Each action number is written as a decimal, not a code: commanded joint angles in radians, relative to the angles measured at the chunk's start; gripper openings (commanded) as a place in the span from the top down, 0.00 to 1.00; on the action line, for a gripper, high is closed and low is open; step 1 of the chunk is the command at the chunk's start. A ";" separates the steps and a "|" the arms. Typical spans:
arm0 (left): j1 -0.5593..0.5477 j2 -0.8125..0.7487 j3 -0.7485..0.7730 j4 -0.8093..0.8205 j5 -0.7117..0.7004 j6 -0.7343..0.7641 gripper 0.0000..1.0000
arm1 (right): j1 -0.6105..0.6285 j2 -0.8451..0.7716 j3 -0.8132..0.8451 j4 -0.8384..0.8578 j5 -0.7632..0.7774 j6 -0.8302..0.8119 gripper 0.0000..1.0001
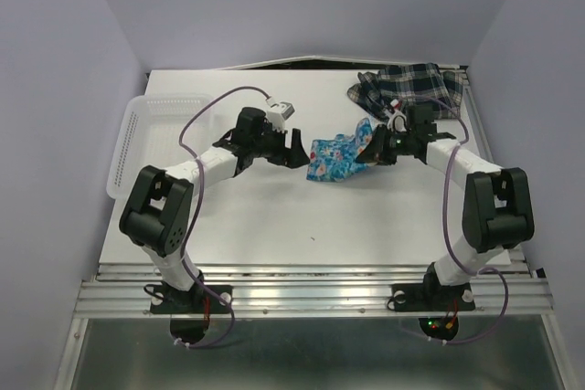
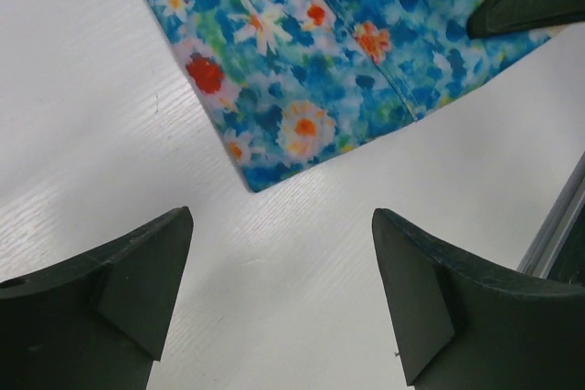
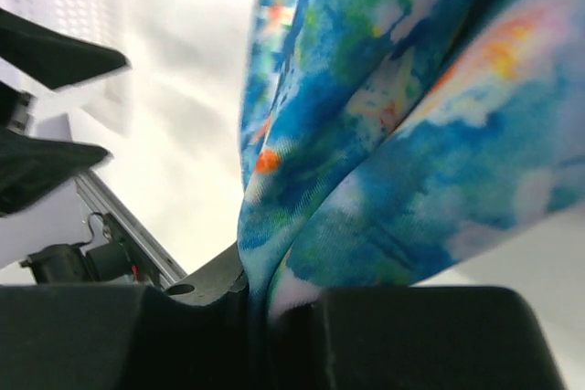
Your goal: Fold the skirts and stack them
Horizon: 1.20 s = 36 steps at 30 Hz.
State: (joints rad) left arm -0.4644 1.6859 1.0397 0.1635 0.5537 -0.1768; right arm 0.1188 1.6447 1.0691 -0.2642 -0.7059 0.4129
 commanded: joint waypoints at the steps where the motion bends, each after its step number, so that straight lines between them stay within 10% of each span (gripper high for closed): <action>1: 0.006 -0.054 -0.027 0.097 -0.048 -0.128 0.16 | -0.001 -0.048 -0.086 -0.012 0.022 -0.054 0.99; 13: -0.023 -0.087 -0.093 0.181 0.005 -0.230 0.07 | -0.001 -0.305 -0.215 -0.027 0.161 0.156 0.98; 15: -0.039 -0.080 -0.060 0.140 -0.001 -0.196 0.11 | -0.010 -0.327 -0.256 -0.037 0.189 0.145 0.88; 16: -0.045 -0.065 -0.028 0.127 0.002 -0.193 0.12 | -0.010 -0.333 -0.268 -0.038 0.190 0.142 0.55; 20: -0.063 -0.026 0.008 0.102 0.002 -0.196 0.15 | -0.010 -0.290 -0.262 -0.171 0.259 0.152 0.24; 36: -0.063 -0.031 -0.015 0.122 0.023 -0.170 0.14 | -0.150 -0.243 -0.334 -0.107 0.217 0.132 0.00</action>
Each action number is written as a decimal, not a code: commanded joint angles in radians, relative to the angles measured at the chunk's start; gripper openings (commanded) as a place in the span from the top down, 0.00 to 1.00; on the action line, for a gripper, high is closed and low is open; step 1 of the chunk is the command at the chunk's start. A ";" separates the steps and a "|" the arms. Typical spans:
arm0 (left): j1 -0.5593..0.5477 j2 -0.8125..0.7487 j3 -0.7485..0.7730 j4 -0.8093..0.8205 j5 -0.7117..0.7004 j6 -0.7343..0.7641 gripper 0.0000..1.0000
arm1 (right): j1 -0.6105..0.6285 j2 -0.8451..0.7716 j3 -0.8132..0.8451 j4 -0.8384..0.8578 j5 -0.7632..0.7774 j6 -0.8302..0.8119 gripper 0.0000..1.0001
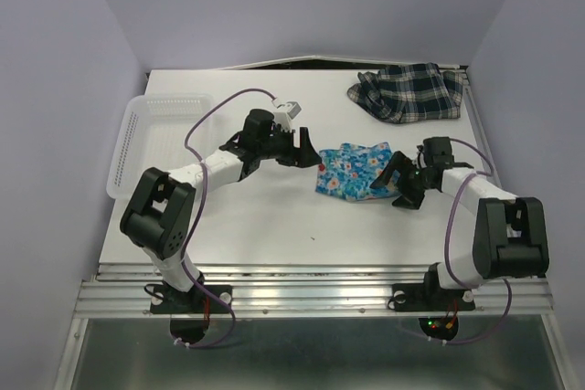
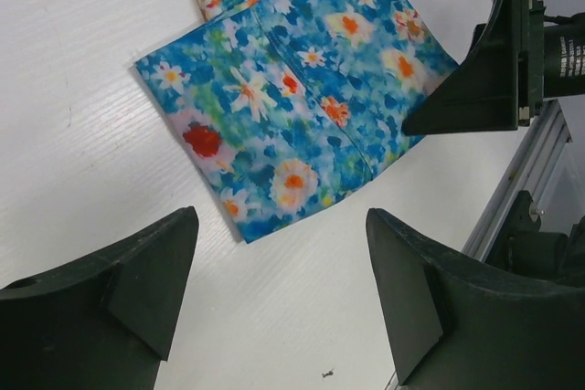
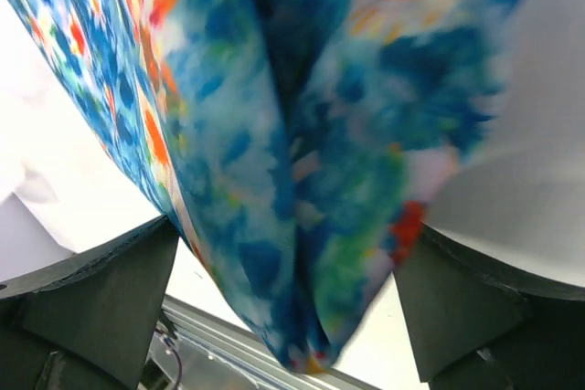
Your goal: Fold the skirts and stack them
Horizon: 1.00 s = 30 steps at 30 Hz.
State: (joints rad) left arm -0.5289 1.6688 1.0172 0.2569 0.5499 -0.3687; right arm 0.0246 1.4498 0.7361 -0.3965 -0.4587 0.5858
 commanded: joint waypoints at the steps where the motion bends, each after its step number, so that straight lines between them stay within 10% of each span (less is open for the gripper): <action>1: 0.000 -0.008 0.007 0.030 0.036 0.022 0.14 | -0.069 -0.064 0.000 0.024 -0.041 -0.062 0.00; 18: -0.028 -0.009 0.102 -0.022 -0.022 0.105 0.22 | -0.092 0.133 0.132 -0.047 -0.046 -0.026 0.00; 30: -0.049 0.086 0.213 -0.099 -0.119 0.202 0.23 | -0.092 -0.043 0.272 -0.190 0.086 -0.428 0.04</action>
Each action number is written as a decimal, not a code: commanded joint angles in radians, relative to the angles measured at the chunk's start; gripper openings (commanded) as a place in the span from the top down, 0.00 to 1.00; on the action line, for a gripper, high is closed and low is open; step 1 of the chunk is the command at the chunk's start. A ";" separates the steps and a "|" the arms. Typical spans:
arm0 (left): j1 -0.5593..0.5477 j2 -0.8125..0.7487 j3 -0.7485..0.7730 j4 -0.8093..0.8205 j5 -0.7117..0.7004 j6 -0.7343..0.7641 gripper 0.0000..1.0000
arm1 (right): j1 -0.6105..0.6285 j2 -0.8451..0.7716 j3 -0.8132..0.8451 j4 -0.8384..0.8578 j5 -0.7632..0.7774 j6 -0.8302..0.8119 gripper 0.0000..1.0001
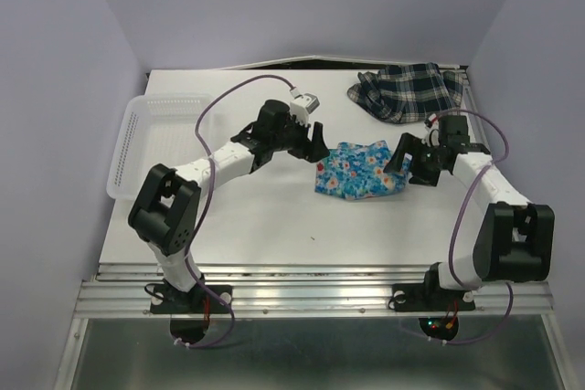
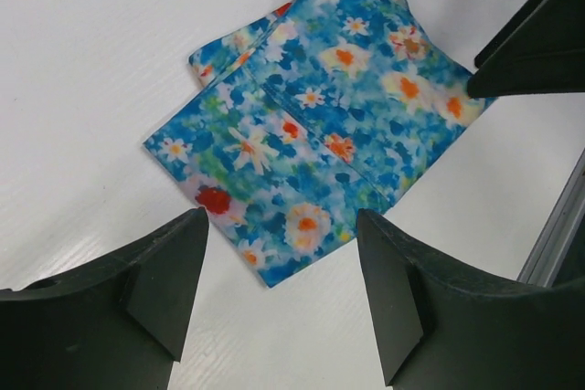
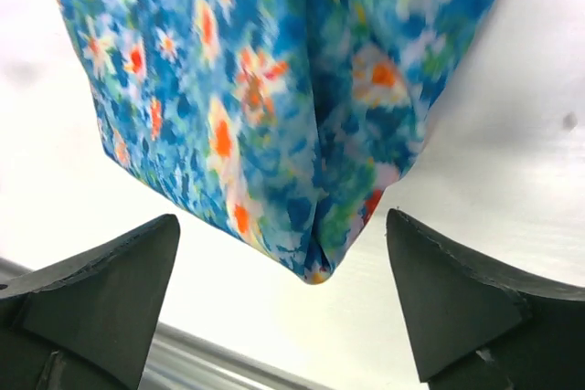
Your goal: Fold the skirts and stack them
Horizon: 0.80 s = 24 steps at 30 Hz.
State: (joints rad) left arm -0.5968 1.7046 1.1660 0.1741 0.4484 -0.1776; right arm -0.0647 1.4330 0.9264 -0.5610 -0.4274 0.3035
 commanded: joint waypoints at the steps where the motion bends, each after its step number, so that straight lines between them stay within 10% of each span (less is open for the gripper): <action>1: 0.023 0.064 0.076 -0.025 -0.016 0.010 0.23 | -0.003 -0.017 0.089 -0.007 0.029 -0.159 0.07; 24: 0.103 0.415 0.216 0.085 0.186 -0.209 0.41 | 0.016 0.478 0.419 0.187 -0.172 -0.182 0.44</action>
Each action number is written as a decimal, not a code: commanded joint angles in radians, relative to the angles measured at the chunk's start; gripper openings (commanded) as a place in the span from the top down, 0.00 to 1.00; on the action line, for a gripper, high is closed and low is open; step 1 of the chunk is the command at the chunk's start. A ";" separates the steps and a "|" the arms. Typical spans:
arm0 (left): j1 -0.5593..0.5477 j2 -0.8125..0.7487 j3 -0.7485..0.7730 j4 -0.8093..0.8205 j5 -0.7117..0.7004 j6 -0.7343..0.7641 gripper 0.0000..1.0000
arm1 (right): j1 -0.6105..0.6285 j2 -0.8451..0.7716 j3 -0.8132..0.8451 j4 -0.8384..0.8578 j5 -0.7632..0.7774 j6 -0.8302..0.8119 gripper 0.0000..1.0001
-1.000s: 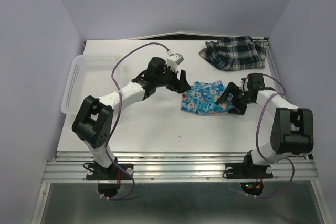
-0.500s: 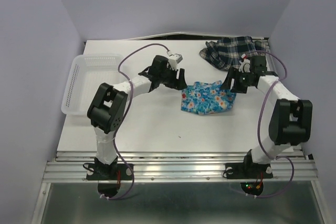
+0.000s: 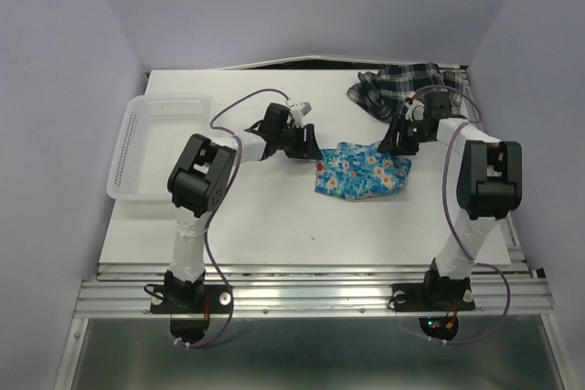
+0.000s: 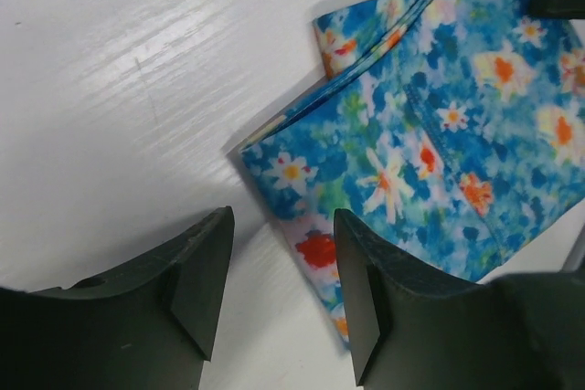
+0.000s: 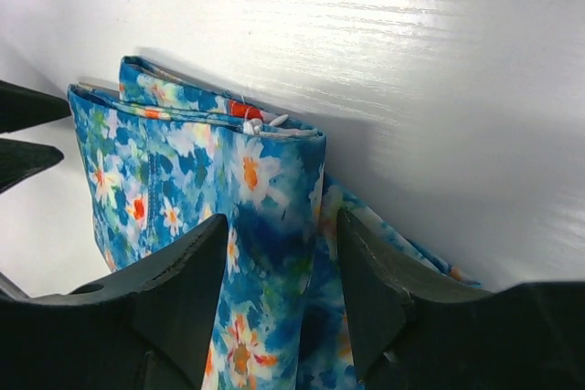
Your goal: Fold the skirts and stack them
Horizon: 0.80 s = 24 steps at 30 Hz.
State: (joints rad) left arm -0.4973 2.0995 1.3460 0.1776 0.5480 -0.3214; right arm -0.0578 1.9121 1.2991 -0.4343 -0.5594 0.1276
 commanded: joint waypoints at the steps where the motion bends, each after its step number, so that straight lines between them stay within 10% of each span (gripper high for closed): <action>1: 0.005 0.031 0.036 0.089 0.098 -0.079 0.42 | 0.009 -0.002 0.048 0.060 -0.045 -0.009 0.44; 13: 0.026 0.123 0.013 0.198 0.098 -0.226 0.51 | 0.009 0.038 0.117 0.066 -0.129 0.006 0.80; 16: 0.034 0.136 0.022 0.218 0.106 -0.240 0.65 | 0.009 0.038 0.138 0.063 -0.155 0.004 0.99; 24: 0.106 0.024 0.038 0.137 0.127 -0.124 1.00 | 0.009 -0.047 0.175 0.011 -0.436 -0.058 0.99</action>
State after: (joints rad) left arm -0.4301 2.2227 1.3571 0.3756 0.6655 -0.5308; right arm -0.0574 1.9434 1.4586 -0.4107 -0.8207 0.1238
